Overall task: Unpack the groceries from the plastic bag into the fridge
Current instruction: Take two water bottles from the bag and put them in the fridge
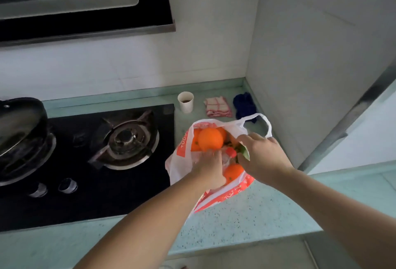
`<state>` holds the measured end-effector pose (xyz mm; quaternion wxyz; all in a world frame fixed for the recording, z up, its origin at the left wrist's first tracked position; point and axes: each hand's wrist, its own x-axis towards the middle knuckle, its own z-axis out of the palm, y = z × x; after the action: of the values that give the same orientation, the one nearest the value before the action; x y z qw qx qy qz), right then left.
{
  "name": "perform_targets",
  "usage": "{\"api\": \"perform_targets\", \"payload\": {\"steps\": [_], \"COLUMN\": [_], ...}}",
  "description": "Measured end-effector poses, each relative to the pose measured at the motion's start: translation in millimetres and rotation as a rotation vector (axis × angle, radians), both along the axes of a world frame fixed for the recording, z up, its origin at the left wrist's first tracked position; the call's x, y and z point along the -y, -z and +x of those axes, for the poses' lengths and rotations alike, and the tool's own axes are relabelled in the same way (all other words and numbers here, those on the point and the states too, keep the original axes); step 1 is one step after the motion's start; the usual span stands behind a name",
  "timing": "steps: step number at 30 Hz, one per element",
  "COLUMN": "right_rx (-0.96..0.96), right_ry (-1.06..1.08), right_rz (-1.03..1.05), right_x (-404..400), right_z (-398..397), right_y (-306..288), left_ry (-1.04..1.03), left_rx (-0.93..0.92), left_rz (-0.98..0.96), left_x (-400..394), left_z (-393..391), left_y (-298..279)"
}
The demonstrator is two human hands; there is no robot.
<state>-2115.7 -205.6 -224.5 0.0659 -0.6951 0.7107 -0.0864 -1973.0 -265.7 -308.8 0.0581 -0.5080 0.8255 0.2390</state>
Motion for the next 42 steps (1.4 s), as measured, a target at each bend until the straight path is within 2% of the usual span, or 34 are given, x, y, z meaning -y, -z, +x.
{"api": "perform_targets", "payload": {"steps": [2,4,6,8,13,15,20,25,28,33,39,42], "right_rx": [-0.169,-0.191,-0.132,-0.011,0.222,0.236,0.036,-0.126,-0.145,-0.238,-0.141,0.040], "right_ry": [-0.034,-0.064,-0.139,-0.162,0.066,0.123,0.023,-0.082,-0.166,-0.180,-0.180,-0.153], "right_rz": [-0.084,-0.108,-0.076,0.010,0.091,0.115,0.295,0.414,0.563,0.381,0.396,0.603], "right_x": [12,23,33,40,55,61,65,69,73,82,78,76], "right_z": [4,12,19,26,28,26,35,49,58,65,64,58], "right_y": [1,4,11,20,35,36,50,67,66,60,58,69], "left_ry": [0.024,0.039,0.033,-0.020,-0.151,-0.199,-0.351,-0.361,-0.362,-0.338,-0.364,-0.377], "left_rx": [0.040,0.043,0.026,-0.089,-0.292,-0.361,-0.495,-0.554,-0.580,-0.603,-0.618,-0.671], "left_rz": [-0.055,-0.130,-0.107,0.003,0.170,0.201,0.238,0.258,0.276,0.324,0.256,0.221], "left_x": [1,2,6,9,21,25,33,34,35,34,38,40], "left_z": [2,7,14,23,56,68,87,93,96,99,112,120], "left_y": [7,13,16,15,-1,-7,-9,-9,-4,0,-2,-4]}}
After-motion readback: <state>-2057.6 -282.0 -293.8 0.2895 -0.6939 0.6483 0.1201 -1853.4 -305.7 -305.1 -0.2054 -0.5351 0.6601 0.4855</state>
